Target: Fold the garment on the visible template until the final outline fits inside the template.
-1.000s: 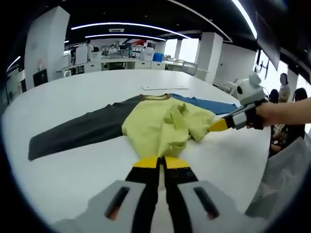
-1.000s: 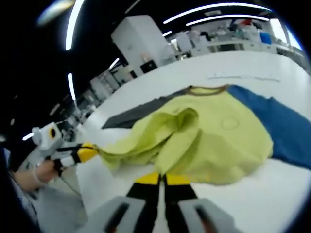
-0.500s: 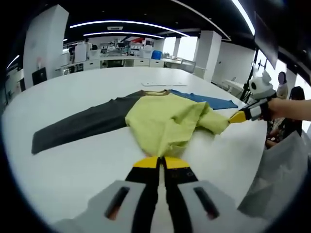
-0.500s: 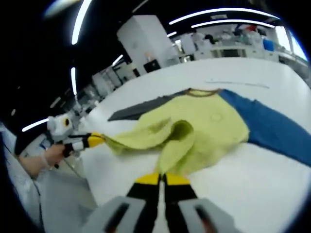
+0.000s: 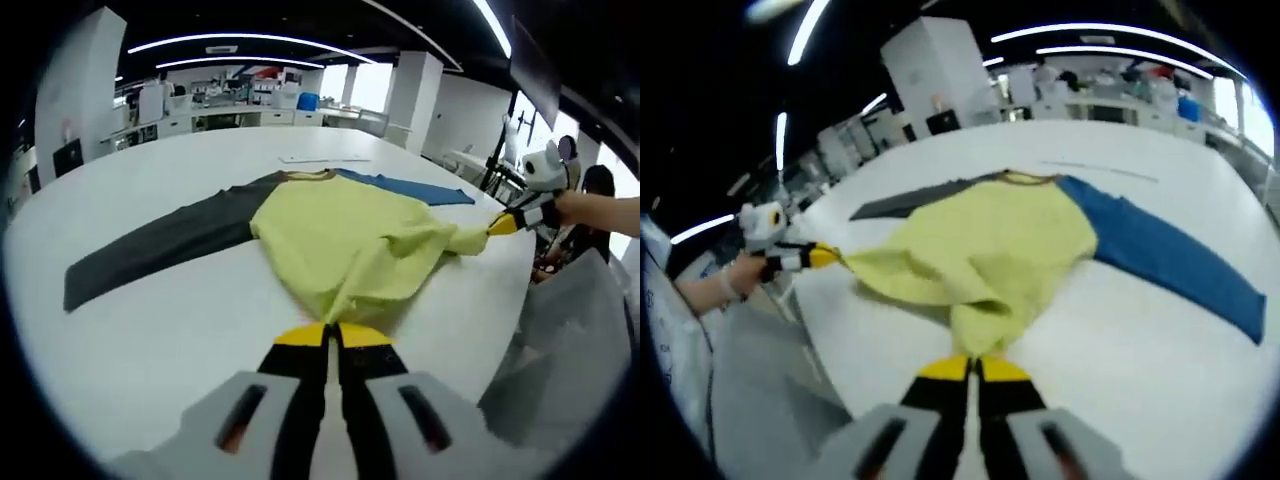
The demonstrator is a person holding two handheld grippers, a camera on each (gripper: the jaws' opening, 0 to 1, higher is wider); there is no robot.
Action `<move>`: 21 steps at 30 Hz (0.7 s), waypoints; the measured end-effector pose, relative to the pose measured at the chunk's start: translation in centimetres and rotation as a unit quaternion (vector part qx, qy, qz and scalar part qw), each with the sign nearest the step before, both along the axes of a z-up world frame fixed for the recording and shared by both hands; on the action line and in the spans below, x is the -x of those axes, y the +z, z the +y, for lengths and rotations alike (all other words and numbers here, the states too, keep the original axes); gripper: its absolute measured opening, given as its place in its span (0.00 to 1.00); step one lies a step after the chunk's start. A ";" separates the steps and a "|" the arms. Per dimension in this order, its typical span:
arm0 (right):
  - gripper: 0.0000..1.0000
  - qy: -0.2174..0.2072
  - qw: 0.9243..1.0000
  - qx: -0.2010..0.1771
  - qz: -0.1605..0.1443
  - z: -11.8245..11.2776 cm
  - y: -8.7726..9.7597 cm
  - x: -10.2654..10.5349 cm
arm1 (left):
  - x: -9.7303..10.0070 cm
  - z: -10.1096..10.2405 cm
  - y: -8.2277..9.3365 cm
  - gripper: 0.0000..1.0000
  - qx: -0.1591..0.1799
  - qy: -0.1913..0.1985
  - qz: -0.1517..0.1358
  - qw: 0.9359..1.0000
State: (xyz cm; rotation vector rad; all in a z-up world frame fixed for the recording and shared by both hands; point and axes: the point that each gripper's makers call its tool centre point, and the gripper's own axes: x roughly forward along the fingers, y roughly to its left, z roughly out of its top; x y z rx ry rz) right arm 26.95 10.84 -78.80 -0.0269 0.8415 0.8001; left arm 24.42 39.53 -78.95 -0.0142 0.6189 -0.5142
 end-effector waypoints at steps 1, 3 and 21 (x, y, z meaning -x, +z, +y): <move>0.00 0.005 1.000 0.007 -0.002 -0.3 0.0 0.2 | 0.2 0.0 -0.1 0.00 -0.003 -0.004 0.001 1.000; 0.00 0.010 1.000 0.020 -0.009 -0.8 0.0 0.3 | 0.3 0.3 -0.3 0.00 -0.005 -0.009 0.003 1.000; 0.00 0.053 0.994 0.087 -0.029 -4.2 -1.0 1.9 | 3.1 1.8 -2.5 0.00 -0.036 -0.034 0.029 0.998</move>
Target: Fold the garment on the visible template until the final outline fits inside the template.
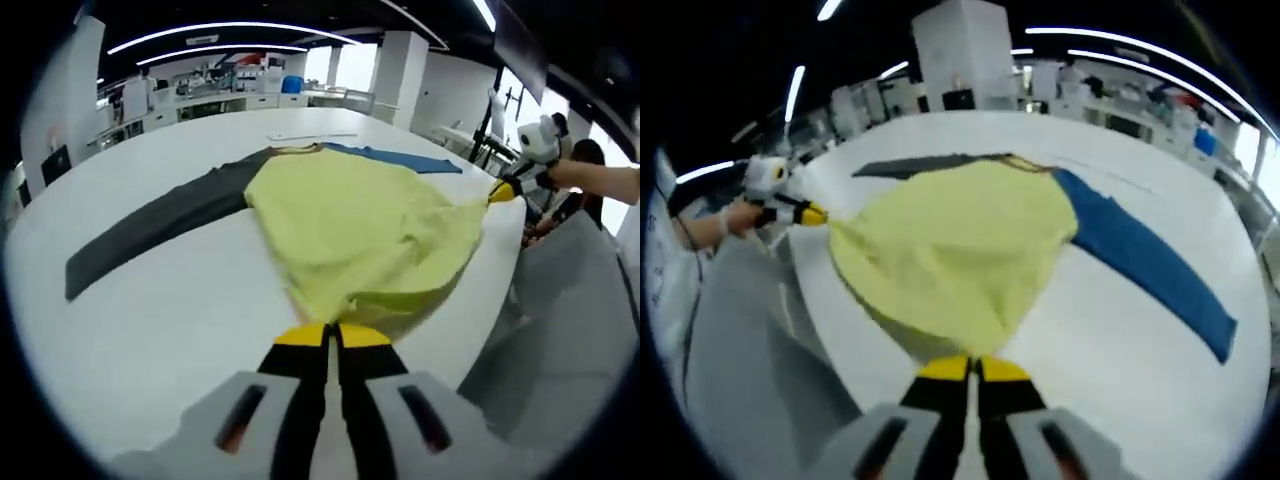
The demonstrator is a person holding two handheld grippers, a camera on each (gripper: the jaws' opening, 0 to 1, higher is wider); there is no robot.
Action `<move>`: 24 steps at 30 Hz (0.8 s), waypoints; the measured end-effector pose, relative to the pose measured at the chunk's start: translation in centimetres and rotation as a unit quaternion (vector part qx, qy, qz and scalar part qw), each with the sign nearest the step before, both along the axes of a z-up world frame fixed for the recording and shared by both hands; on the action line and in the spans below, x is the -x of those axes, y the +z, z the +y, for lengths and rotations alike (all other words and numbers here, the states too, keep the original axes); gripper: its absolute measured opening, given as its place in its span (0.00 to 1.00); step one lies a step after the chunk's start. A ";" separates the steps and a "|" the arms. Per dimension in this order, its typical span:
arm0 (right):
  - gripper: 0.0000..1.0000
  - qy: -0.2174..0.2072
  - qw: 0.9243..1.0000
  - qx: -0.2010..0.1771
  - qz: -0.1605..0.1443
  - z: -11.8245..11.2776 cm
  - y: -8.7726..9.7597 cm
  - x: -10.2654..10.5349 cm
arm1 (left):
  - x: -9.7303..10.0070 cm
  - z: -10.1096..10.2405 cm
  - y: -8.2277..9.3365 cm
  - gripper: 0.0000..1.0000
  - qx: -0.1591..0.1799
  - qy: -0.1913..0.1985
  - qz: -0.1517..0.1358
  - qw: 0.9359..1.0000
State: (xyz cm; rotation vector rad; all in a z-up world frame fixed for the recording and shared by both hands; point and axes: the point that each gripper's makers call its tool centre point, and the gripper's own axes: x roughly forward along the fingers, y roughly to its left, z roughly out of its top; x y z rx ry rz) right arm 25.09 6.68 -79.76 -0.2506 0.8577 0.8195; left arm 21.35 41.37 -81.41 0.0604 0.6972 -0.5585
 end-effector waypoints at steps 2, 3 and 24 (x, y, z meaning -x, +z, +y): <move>0.00 0.007 1.000 0.009 -0.002 -0.3 -0.2 0.2 | 0.3 0.3 -0.4 0.00 -0.006 -0.001 0.004 1.000; 0.00 0.012 1.000 0.016 -0.003 -0.5 -0.3 0.3 | 0.4 0.4 -0.6 0.00 -0.007 -0.001 0.005 1.000; 0.00 0.081 0.994 0.070 -0.032 -0.9 -1.4 2.3 | 1.2 0.6 -1.0 0.00 -0.015 -0.010 0.010 1.000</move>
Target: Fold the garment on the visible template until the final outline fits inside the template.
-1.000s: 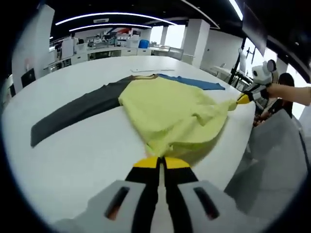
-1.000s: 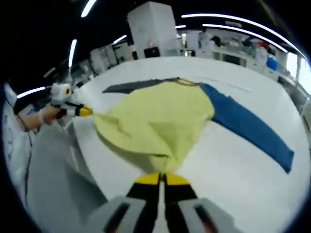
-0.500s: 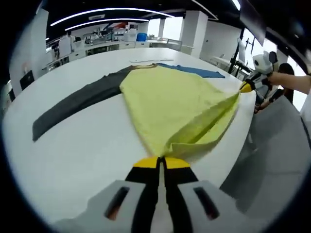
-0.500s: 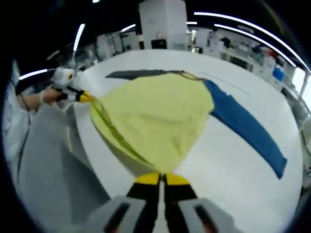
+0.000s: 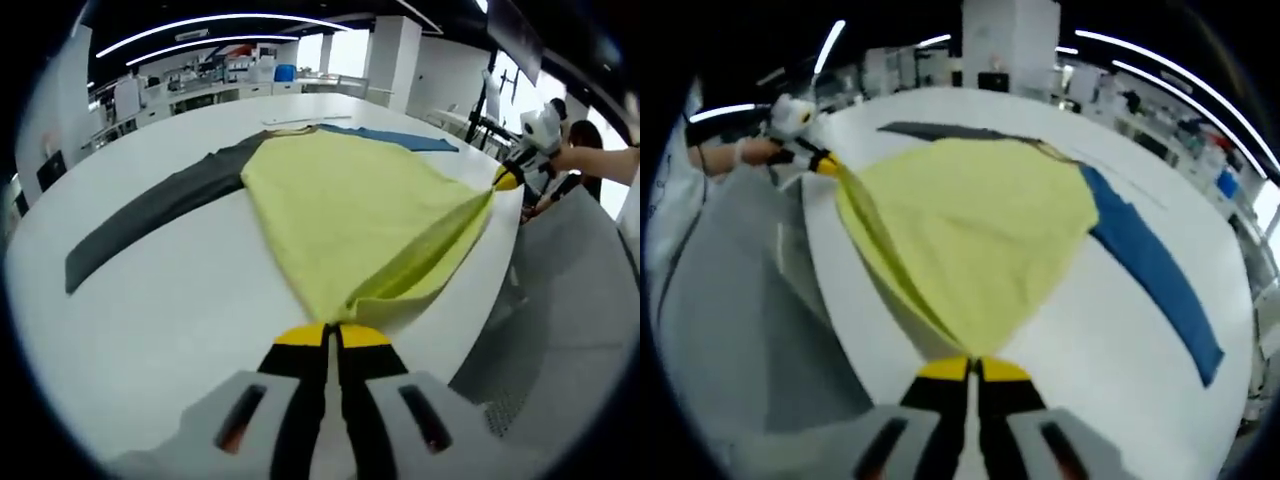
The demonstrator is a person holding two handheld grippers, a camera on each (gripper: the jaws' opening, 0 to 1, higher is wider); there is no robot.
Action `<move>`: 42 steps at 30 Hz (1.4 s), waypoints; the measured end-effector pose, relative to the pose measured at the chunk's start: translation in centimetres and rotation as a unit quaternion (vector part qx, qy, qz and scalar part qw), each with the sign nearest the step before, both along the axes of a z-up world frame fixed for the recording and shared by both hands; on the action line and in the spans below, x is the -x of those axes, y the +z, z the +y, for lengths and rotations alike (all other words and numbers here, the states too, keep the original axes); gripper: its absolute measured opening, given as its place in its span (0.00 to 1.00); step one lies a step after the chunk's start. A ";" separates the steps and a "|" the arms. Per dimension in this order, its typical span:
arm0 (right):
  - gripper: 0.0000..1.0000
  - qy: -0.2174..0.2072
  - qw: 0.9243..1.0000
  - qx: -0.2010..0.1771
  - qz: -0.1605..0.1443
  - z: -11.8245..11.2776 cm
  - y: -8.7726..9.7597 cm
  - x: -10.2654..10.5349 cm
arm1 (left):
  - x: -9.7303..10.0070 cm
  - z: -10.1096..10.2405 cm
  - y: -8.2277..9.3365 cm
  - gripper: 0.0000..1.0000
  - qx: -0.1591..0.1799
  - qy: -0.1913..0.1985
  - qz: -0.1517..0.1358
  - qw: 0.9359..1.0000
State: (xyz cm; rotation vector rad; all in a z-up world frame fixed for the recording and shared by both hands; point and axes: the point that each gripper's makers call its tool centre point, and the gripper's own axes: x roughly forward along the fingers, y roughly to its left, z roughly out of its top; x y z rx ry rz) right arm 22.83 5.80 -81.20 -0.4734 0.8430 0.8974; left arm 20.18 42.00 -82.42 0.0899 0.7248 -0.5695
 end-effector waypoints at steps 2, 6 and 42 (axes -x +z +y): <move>0.00 0.005 1.000 0.000 -0.005 -0.1 0.3 -0.1 | -0.1 0.0 0.0 0.00 -0.001 0.001 -0.001 1.000; 0.00 0.010 1.000 0.001 -0.007 -0.3 0.2 -0.1 | 0.0 0.0 -0.1 0.00 -0.004 -0.003 0.000 1.000; 0.57 -0.046 0.998 -0.049 -0.001 -0.6 -1.0 -0.6 | 0.3 -0.1 0.1 0.10 0.048 0.011 -0.018 0.999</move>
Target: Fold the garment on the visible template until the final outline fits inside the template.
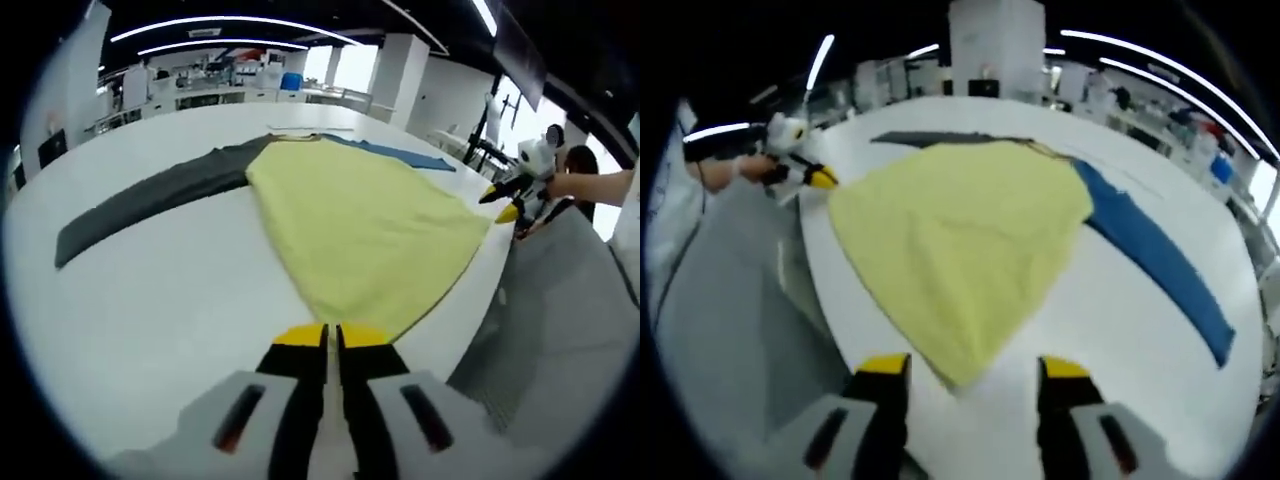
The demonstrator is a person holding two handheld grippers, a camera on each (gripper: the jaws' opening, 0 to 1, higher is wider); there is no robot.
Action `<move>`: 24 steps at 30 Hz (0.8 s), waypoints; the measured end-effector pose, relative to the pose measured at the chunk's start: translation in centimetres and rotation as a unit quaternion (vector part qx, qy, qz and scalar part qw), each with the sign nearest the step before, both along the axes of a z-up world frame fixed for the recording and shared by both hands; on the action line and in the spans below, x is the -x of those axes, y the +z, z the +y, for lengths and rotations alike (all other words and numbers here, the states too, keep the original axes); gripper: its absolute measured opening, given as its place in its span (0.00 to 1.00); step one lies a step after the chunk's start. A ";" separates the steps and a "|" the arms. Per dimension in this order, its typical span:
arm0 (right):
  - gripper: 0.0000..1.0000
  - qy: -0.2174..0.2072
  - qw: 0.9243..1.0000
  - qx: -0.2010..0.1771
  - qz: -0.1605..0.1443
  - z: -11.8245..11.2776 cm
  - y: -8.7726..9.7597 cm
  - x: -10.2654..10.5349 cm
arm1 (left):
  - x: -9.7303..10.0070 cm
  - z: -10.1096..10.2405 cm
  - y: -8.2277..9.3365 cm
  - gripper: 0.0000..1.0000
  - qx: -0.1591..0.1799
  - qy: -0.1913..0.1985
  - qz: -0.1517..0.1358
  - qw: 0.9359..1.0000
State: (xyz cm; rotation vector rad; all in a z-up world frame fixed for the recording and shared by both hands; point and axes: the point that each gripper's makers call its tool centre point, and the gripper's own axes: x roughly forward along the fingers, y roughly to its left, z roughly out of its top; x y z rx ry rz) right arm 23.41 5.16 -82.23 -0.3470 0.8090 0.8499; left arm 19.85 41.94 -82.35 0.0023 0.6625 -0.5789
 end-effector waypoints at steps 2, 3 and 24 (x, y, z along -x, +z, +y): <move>0.70 -0.017 1.000 -0.006 -0.009 -0.2 0.3 -0.6 | -0.5 -0.1 0.4 0.25 0.003 0.002 -0.015 1.000; 0.73 -0.020 1.000 -0.007 -0.013 -0.2 0.4 -0.7 | -0.7 -0.1 0.6 0.31 0.006 0.004 -0.021 1.000; 0.99 -0.094 0.995 -0.025 -0.032 -2.3 1.3 -4.3 | -3.2 -0.6 5.1 0.99 0.022 0.028 -0.094 0.995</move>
